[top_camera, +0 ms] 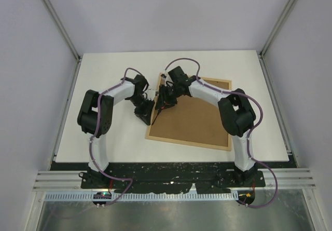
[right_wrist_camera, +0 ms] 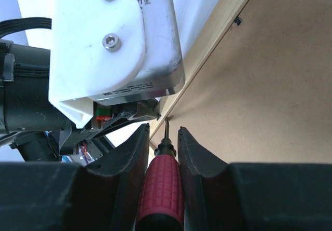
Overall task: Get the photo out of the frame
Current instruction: Release the photo frame item from the photo frame, then adjust the photo frame item on the photo frame.
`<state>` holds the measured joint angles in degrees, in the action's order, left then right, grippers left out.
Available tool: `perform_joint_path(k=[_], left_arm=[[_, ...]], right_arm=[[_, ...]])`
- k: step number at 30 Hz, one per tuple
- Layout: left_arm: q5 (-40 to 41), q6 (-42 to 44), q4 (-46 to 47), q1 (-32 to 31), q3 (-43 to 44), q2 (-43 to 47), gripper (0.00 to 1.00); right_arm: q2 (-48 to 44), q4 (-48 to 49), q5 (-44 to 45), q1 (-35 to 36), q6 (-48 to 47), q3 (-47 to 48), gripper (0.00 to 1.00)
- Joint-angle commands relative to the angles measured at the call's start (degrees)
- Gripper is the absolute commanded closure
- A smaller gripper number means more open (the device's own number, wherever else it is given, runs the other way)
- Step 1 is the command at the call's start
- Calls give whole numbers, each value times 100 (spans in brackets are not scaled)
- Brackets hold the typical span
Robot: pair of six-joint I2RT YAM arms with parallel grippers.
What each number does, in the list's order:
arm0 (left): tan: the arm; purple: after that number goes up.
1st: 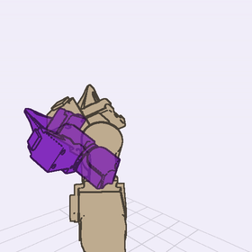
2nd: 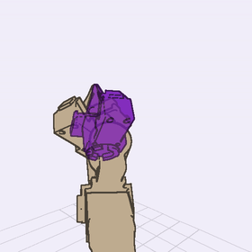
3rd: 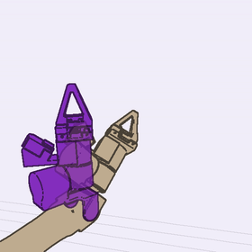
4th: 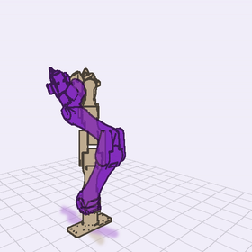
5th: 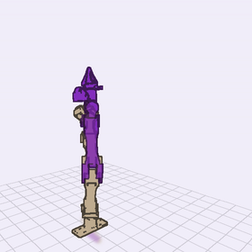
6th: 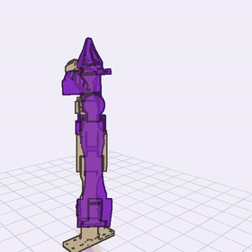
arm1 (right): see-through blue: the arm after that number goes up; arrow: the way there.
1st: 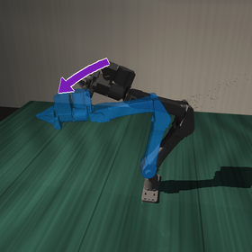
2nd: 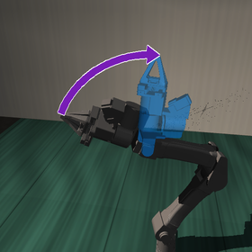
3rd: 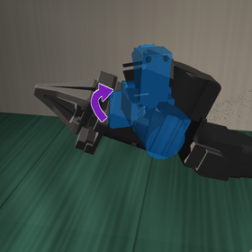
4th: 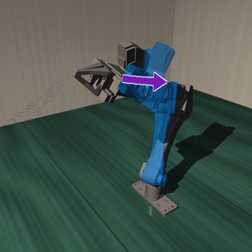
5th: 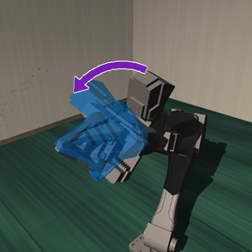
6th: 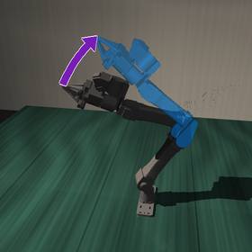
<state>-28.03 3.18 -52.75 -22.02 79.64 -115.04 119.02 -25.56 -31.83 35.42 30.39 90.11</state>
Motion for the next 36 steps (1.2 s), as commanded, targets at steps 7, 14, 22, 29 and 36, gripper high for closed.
perform_joint_path(k=[7,14,22,29,36], left_arm=[[-326,-28,406,-162,17,246,59],[140,-54,266,-267,184,9,56],[579,-107,63,-452,474,-352,58],[965,-177,-25,-619,571,-475,60],[1326,-169,-121,-970,694,-484,56]], right_arm=[[-283,-35,-2863,-1300,-821,-169,92],[-318,-608,-2953,-1714,-1940,-397,92],[-178,-134,-2248,-1714,-1958,-1065,92],[-406,332,-1661,-1714,-1861,-1504,92],[-520,376,-1247,-1714,-1844,-1584,92]])
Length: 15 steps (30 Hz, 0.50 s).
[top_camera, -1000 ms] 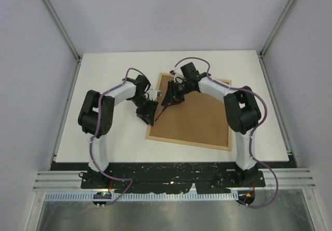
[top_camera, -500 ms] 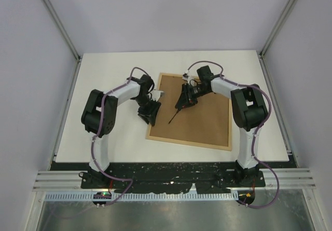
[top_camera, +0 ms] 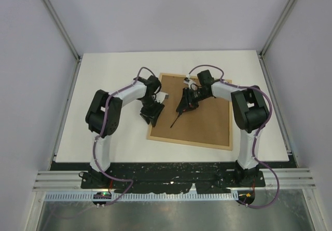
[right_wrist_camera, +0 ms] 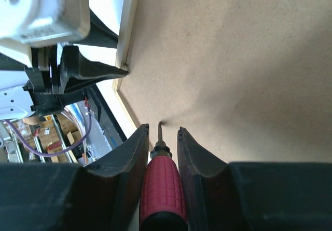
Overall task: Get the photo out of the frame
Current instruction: Adjust the photo frame item on the photo frame.
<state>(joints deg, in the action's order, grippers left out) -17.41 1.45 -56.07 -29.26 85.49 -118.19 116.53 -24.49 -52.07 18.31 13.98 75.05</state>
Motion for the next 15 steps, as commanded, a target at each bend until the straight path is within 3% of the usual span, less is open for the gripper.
perform_joint_path(k=[1,9,11,15], left_arm=[[395,13,202,-282,108,-169,55],[870,-57,220,-335,108,-274,58],[880,-75,211,-335,152,-344,65],[730,-84,176,-335,249,-424,92]], right_arm=[[-271,295,795,-2,-220,-95,92],[-245,331,857,6,-211,-148,92],[-262,340,839,6,-220,-166,92],[-289,357,813,15,-229,-201,92]])
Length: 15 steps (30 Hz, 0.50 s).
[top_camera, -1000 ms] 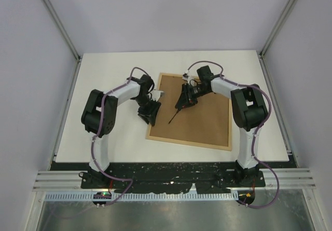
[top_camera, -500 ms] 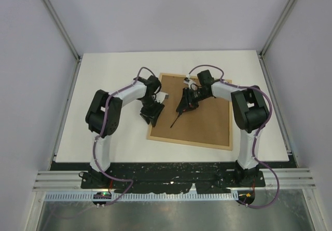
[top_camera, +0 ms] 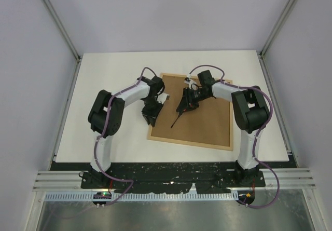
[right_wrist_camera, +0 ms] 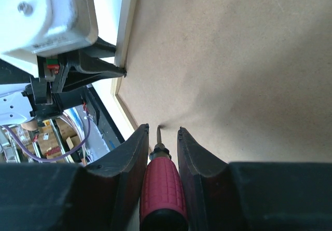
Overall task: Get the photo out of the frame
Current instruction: Adjust the photo frame item on the photo frame.
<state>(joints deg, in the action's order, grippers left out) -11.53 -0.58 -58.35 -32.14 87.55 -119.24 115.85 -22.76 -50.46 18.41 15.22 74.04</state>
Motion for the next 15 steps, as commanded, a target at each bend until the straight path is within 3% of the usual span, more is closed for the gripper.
perform_joint_path(k=[1,15], left_arm=[[116,119,412,-47,26,-310,97],[-1658,102,1097,726,-756,278,100]], right_arm=[[-221,193,642,13,-362,-109,92],[165,202,388,4,-389,-56,92]])
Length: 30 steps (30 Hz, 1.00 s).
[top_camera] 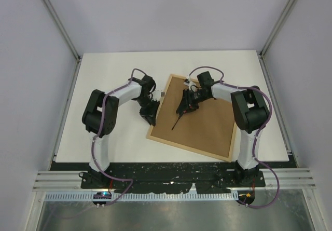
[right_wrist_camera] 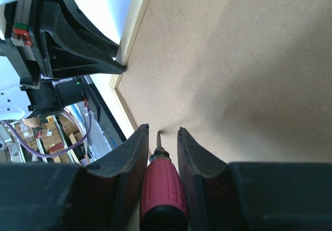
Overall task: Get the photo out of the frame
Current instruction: Adjust the photo frame item on the photo frame.
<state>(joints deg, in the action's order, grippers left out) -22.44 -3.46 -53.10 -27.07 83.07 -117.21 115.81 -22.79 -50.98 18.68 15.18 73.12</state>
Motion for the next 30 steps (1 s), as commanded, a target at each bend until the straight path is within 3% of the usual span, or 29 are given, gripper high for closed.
perform_joint_path(k=[1,14,19,24,30], left_arm=[[-699,390,634,272,-370,75,100],[-1737,39,1047,694,-730,286,100],[-1870,65,916,782,-468,409,99],[-1791,223,372,852,436,225,71],[-1511,66,28,853,1711,-451,54]], right_arm=[[179,204,396,-22,-393,44,92],[258,204,36,-31,-314,97,92],[206,161,-157,-118,-287,307,92],[223,64,-175,-312,-113,1070,92],[592,502,-9,-575,634,1950,92]])
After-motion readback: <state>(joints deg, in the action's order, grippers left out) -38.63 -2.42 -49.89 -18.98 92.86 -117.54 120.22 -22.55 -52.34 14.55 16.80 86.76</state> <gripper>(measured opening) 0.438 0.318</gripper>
